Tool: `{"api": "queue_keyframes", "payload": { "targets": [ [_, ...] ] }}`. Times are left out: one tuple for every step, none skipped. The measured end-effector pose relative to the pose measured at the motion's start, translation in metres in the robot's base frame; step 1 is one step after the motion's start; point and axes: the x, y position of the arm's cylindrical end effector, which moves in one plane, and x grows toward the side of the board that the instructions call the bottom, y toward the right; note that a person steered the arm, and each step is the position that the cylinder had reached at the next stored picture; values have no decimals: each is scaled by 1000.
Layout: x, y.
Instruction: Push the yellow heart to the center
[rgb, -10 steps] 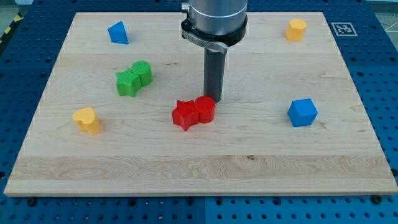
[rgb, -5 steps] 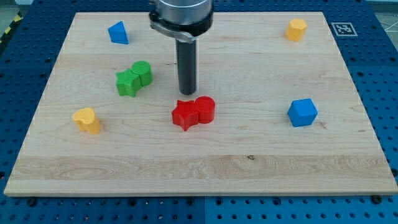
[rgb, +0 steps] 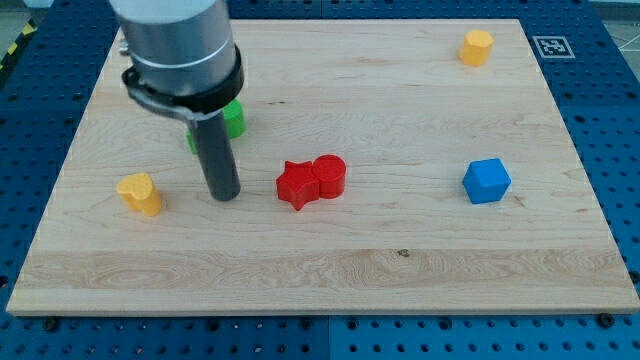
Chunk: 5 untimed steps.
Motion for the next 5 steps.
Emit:
{"api": "queue_keyframes", "payload": {
  "targets": [
    [24,-9],
    [44,-34],
    [50,-70],
    [40,-95],
    [29,-98]
  ]
}}
